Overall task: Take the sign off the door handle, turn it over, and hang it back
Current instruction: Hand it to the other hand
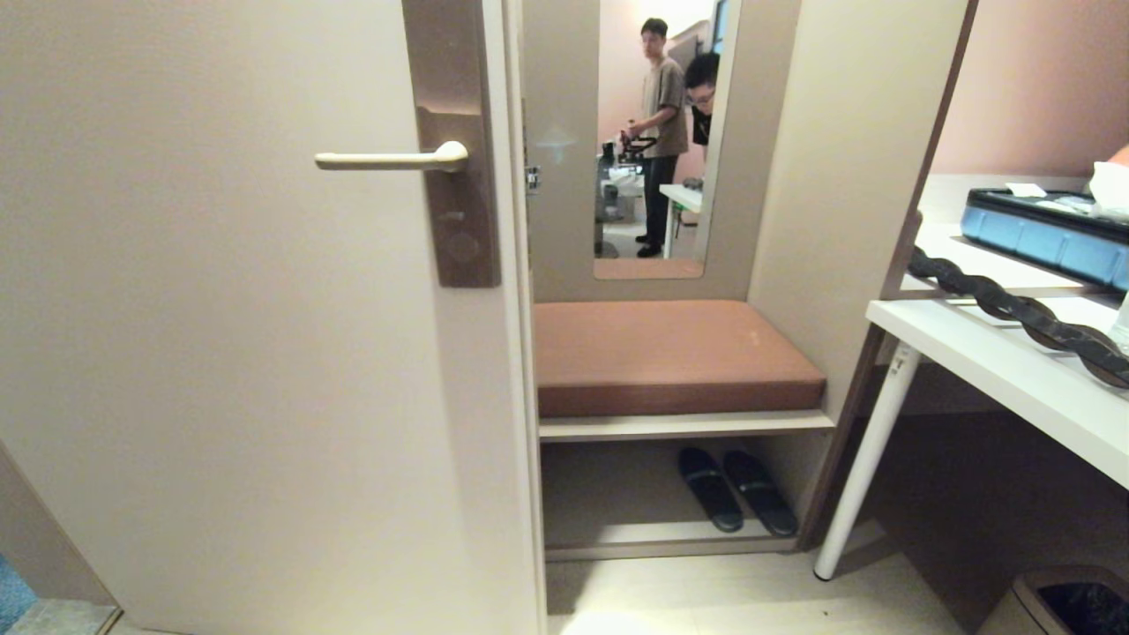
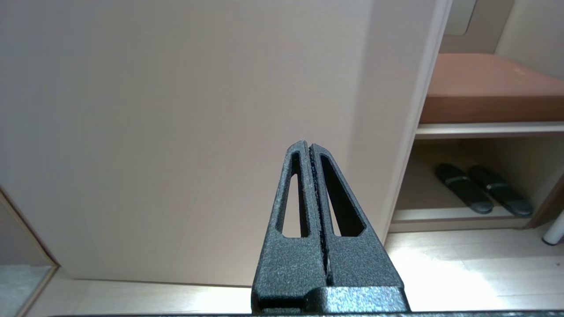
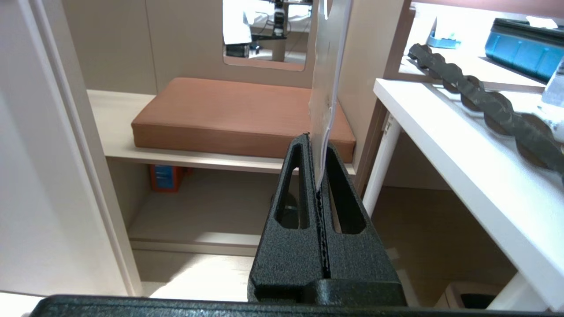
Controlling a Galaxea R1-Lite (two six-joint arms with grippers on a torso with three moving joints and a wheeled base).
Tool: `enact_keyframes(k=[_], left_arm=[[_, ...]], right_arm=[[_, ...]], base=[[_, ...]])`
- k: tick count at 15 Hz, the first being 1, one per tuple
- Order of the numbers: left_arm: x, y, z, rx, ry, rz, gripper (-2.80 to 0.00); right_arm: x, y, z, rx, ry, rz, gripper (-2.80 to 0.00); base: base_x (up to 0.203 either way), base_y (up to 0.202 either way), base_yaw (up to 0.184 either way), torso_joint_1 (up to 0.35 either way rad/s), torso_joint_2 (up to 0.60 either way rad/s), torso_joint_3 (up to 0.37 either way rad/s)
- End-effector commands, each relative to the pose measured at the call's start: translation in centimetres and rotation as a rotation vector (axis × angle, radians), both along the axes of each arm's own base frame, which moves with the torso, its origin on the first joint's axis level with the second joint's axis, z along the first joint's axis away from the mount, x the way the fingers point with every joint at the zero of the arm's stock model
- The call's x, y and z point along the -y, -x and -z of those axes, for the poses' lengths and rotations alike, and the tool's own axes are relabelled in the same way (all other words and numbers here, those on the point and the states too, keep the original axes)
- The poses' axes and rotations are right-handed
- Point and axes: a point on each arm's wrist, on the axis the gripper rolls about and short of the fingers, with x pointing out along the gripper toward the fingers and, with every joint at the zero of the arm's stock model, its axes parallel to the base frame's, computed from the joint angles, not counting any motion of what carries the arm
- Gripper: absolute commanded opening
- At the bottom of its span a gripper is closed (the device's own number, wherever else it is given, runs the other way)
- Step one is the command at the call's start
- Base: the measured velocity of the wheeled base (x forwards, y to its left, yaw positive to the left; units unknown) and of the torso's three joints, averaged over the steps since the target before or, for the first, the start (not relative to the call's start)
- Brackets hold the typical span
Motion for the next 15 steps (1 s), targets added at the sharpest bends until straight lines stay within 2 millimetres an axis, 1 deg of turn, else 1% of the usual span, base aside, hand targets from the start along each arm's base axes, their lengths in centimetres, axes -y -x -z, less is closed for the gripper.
enact_keyframes(k=[1,3,5,8,10,12,15], left_arm=[[0.0,0.0,-0.4,-0.003,-0.009,0.007,-2.80],[0.1,-0.3,-2.0,-0.019,0.000,0.055,-2.80],[0.2,-1.2,-4.0,-0.059,0.008,0.105,-2.80],[0.4,-3.3,-7.9,-0.095,0.013,0.223,-2.80],[0.9,-4.9,-10.2,-0.116,0.012,0.363,-2.80],[1.6,-6.2,-11.7,-0.133,0.009,0.517,-2.80],[2.8,-8.3,-13.0,-0.162,0.045,0.615,-2.80]], right_arm=[[0.0,-1.7,-1.5,-0.060,0.000,-0.002,-2.80],[0.0,-2.5,-2.7,-0.068,-0.001,-0.005,-2.80],[0.0,-3.3,-3.6,-0.077,-0.016,-0.011,-2.80],[-0.1,-5.0,-5.0,-0.073,-0.045,-0.062,-2.80],[-0.2,-6.5,-6.0,-0.080,-0.047,-0.114,-2.80],[-0.4,-8.1,-6.8,-0.088,-0.049,-0.164,-2.80],[-0.6,-10.6,-7.7,-0.086,-0.049,-0.255,-2.80]], base=[[0.000,0.000,0.000,0.000,0.00,0.000],[0.000,0.000,0.000,0.000,0.00,0.000],[0.000,0.000,0.000,0.000,0.00,0.000],[0.000,0.000,0.000,0.000,0.00,0.000],[0.000,0.000,0.000,0.000,0.00,0.000],[0.000,0.000,0.000,0.000,0.00,0.000],[0.000,0.000,0.000,0.000,0.00,0.000]])
